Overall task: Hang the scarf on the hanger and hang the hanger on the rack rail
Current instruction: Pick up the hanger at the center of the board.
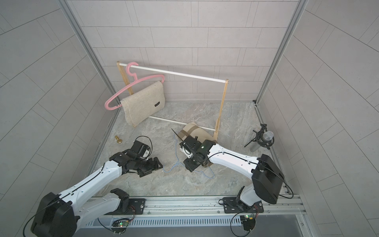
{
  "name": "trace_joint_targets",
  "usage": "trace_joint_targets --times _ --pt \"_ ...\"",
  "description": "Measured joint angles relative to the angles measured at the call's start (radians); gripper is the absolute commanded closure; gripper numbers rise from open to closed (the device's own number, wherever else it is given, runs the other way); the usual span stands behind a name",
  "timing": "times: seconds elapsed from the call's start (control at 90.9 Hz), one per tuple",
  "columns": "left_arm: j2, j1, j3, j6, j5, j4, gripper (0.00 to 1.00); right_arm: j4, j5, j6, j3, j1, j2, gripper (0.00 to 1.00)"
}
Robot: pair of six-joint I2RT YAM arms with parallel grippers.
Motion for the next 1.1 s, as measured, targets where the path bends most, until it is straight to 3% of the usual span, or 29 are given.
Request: trace_joint_targets --times 0.275,0.737,0.881,1.035,1.101 --pt "-0.103 0.006 -0.034 -0.058 -0.049 0.01 0.23 -0.039 0.053 -0.063 0.106 0.039 0.245 0.43" --pt "-0.155 0.011 -0.049 -0.081 -0.082 0.006 0.23 -0.063 0.072 -0.098 0.219 0.061 0.395 0.59" --pt "-0.157 0.011 -0.049 -0.081 -0.084 0.006 0.23 -0.072 0.078 -0.096 0.23 0.061 0.405 0.72" --pt "-0.159 0.011 -0.049 -0.083 -0.087 0.006 0.23 -0.068 0.072 -0.085 0.233 0.062 0.409 0.97" --pt "-0.163 0.011 -0.049 -0.085 -0.087 0.006 0.23 -0.065 0.067 -0.071 0.233 0.064 0.409 1.0"
